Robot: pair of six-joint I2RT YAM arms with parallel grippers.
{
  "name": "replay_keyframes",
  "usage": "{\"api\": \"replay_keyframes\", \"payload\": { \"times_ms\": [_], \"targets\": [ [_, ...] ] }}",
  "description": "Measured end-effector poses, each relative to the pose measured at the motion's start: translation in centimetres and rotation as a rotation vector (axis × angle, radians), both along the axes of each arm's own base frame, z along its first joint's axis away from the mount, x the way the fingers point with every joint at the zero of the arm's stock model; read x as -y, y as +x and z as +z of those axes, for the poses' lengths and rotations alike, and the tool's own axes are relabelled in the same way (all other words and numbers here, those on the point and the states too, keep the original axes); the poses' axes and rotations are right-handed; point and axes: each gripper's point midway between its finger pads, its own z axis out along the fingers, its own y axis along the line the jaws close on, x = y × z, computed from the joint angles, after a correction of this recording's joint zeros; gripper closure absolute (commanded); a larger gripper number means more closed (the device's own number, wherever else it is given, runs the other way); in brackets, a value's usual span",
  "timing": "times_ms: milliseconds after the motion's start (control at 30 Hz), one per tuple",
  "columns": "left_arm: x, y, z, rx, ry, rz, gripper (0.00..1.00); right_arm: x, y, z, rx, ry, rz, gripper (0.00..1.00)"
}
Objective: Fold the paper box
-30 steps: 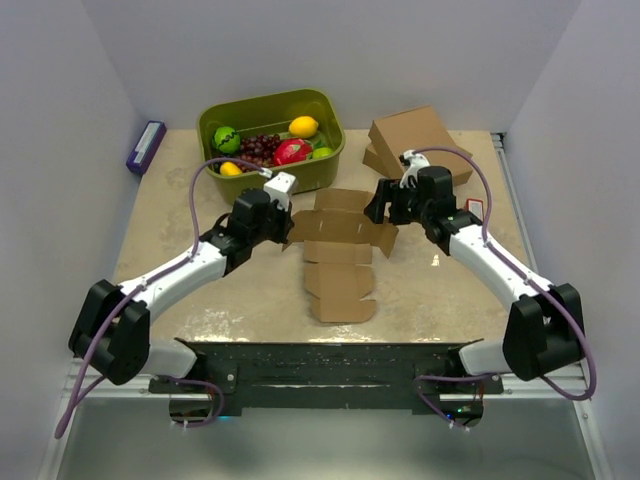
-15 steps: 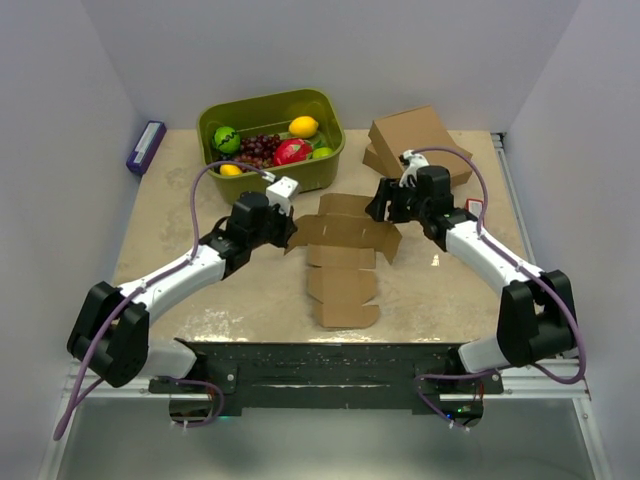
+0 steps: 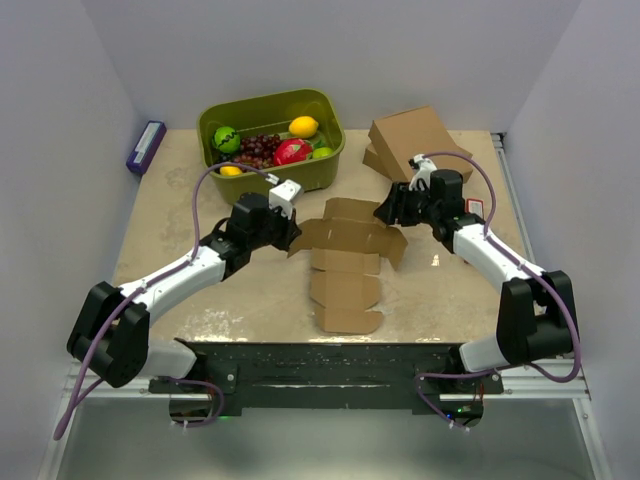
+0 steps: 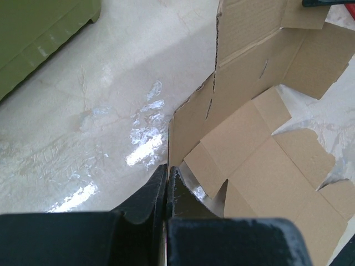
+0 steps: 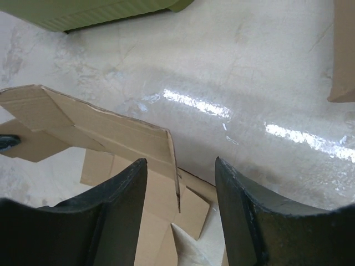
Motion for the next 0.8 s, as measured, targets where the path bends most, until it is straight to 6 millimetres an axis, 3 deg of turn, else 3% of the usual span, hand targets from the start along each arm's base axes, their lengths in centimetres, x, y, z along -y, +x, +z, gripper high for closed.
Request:
{"api": "replay_keyframes", "payload": {
  "times_ms": [200,333,367,400,467,500,600,800],
  "targets": [
    [0.41,-0.42,-0.23,-0.013,-0.006,-0.033,1.00,-0.45,0.02,0.30,0.020,0.010,0.033,0.71],
    [0.58,-0.56,-0.27,-0.016,-0.009,-0.045,1.00,-0.63,-0.10,0.29,0.028,0.005,0.058,0.97],
    [0.60,-0.59,-0.27,-0.017,-0.010,-0.047,1.00,-0.65,-0.12,0.29,0.031,0.003,0.063,1.00],
    [0.61,-0.63,-0.29,-0.019,-0.010,-0.048,0.85,-0.63,-0.11,0.28,0.035,-0.001,0.067,1.00],
    [0.63,-0.63,-0.26,-0.018,-0.011,-0.050,0.64,-0.62,-0.09,0.31,0.040,-0.004,0.072,1.00],
    [0.66,-0.64,-0.24,-0.017,-0.011,-0.053,0.40,-0.66,-0.12,0.33,0.042,-0.004,0.077,1.00],
    [0.69,-0.66,-0.22,-0.017,-0.012,-0.055,0.16,-0.83,-0.29,0.28,0.048,-0.005,0.094,1.00],
    [0.83,-0.44,0.39,-0.016,-0.021,-0.048,0.07,-1.03,-0.54,0.08,0.051,-0.010,0.113,1.00]
  ]
}}
